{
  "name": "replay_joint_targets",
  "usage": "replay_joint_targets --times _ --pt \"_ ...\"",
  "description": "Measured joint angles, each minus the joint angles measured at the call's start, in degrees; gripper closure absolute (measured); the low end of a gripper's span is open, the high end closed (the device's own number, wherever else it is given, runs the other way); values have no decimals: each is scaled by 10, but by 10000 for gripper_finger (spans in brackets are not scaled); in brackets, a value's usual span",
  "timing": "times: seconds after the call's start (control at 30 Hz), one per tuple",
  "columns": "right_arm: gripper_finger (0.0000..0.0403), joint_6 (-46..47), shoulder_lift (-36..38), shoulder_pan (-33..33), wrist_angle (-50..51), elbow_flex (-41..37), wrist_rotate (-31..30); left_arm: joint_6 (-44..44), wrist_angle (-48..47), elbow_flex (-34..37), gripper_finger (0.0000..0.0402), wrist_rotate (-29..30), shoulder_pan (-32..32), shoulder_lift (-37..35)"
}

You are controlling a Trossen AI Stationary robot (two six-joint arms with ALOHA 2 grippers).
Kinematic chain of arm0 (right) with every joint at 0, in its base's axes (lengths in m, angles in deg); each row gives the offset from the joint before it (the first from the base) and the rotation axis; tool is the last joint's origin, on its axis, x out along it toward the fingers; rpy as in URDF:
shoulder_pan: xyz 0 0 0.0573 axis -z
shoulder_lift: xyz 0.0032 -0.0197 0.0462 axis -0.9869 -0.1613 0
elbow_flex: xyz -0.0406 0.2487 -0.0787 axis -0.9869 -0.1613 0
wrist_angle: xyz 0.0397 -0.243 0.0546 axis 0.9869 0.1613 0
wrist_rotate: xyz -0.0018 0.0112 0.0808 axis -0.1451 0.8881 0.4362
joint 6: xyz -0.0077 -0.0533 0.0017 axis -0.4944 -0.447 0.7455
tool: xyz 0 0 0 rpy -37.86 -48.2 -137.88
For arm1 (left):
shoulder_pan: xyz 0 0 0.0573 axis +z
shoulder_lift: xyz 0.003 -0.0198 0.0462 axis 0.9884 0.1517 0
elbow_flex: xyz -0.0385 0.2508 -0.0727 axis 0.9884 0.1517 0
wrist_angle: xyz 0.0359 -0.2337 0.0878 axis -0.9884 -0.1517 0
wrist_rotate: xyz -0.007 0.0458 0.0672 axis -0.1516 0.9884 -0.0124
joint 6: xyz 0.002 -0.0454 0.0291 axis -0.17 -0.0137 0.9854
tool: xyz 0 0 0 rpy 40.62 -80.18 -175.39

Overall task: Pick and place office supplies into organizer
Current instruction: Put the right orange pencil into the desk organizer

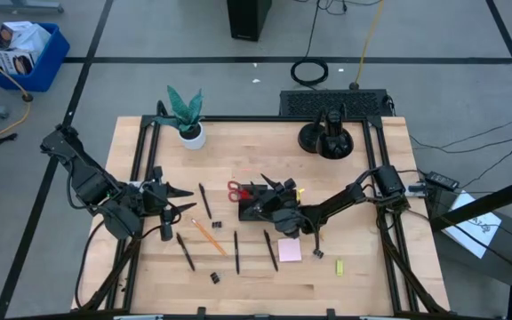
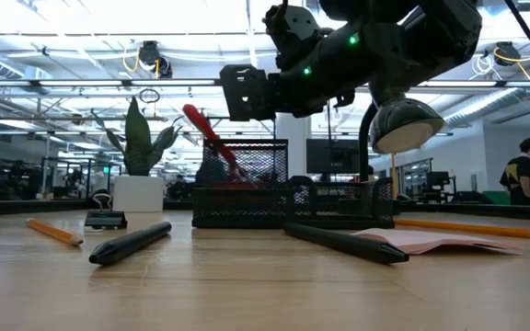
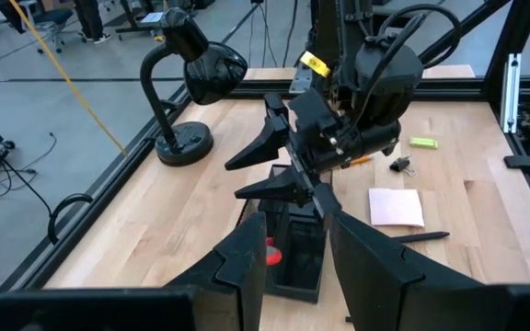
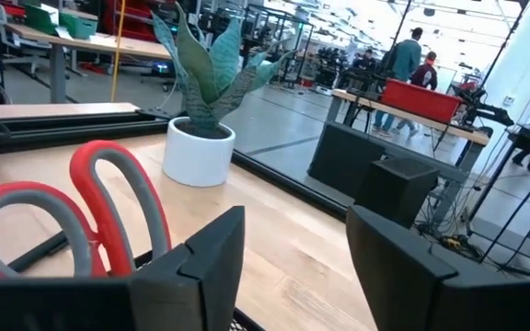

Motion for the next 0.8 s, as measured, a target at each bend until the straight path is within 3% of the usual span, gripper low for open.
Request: replay_joint_targets --times 0.4,0.8 --pt "215 -41 0 -1 -38 0 1 0 0 0 275 0 0 0" --pt "216 -385 0 -50 -338 0 1 -6 0 0 275 0 0 0"
